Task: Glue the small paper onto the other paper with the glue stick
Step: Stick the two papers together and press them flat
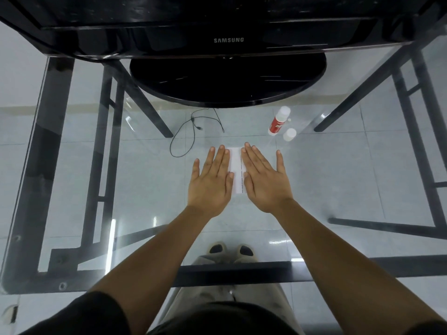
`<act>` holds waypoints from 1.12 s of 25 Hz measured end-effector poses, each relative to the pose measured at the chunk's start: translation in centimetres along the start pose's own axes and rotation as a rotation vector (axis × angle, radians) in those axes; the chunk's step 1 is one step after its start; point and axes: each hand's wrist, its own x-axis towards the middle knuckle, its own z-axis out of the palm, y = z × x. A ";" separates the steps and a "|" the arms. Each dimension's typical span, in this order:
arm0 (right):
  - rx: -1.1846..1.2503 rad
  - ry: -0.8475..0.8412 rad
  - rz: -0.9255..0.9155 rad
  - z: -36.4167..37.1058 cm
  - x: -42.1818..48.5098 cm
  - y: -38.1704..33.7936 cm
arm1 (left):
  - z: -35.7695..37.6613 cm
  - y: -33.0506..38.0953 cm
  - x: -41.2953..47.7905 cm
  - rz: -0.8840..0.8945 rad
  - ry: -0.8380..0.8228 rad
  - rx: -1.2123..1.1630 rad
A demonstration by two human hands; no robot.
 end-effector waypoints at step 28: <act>-0.048 -0.141 -0.006 -0.7 -5.3 -2.9 | 0.5 -0.3 0.2 0.000 0.037 0.009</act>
